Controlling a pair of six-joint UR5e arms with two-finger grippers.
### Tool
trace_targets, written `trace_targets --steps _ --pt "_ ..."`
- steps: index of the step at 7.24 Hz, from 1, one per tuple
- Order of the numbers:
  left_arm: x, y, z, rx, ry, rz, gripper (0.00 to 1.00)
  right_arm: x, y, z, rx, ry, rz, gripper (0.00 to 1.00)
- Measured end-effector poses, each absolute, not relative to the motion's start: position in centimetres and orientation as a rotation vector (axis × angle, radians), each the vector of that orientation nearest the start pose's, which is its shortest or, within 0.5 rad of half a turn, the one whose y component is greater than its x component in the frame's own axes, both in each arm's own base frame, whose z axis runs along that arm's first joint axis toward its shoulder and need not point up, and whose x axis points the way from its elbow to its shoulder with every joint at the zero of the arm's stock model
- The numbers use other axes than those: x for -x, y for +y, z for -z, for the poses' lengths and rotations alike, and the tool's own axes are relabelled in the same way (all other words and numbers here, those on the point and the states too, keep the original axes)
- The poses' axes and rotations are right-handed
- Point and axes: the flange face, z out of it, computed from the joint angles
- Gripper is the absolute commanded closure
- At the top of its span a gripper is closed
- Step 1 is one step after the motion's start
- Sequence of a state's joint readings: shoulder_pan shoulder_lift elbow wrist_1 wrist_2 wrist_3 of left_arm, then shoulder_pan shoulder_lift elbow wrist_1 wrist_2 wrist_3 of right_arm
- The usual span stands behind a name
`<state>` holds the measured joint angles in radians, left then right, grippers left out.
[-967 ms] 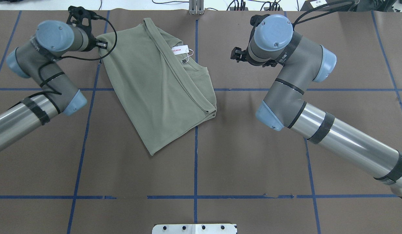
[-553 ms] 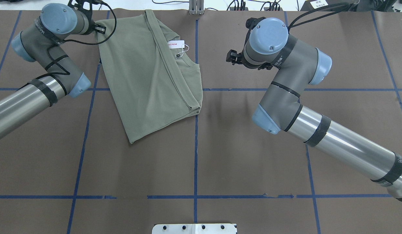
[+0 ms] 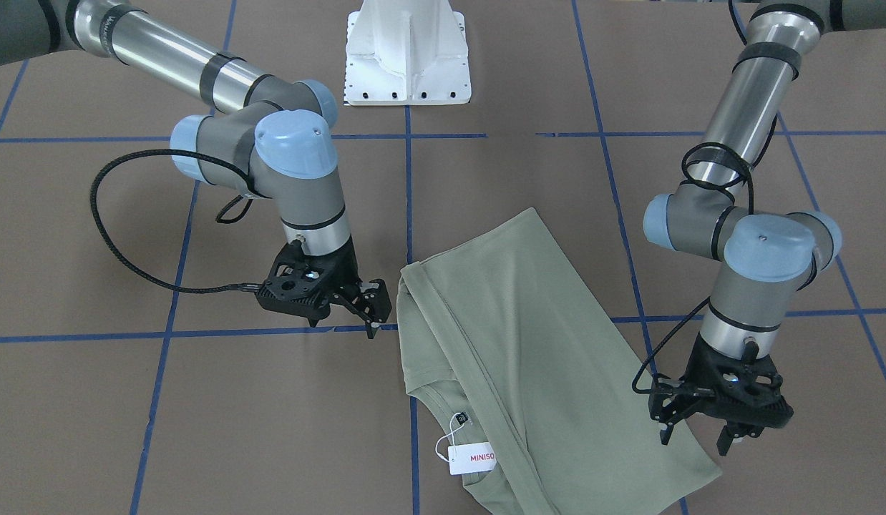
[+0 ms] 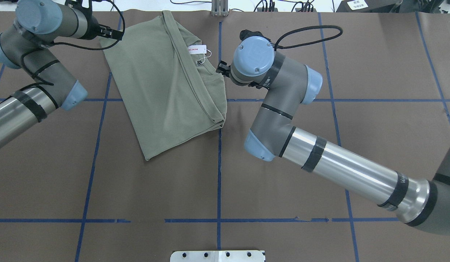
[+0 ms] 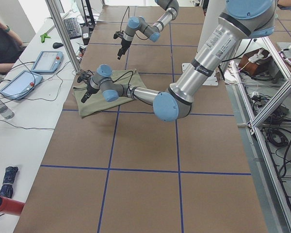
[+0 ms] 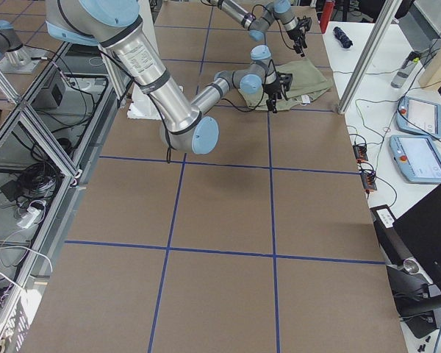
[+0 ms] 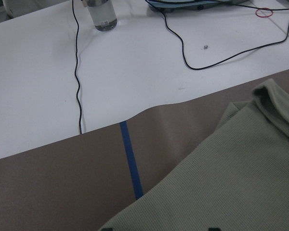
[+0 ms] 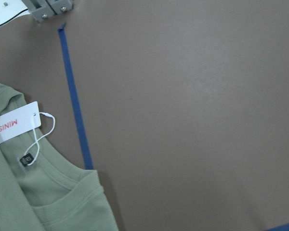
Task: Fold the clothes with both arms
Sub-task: 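Reach the right gripper to the shirt's collar edge near the white tag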
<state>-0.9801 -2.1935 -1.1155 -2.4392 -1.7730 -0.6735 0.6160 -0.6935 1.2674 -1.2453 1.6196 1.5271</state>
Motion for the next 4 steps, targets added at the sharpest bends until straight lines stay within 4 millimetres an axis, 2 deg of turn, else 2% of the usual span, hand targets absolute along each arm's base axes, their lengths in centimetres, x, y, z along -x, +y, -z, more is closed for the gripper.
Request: trace_targets --steps 2,4 --pt "-32.9 -69.2 -40.6 -0.725 0.778 -0.032 0.0 61.6 -54.2 -20.6 -0.248 -0.858 -0.51 0.26" --pt "-32.8 -68.9 -40.9 -0.721 0.778 -0.033 0.0 63.4 -52.8 -21.5 -0.25 -0.837 -0.497 0.31"
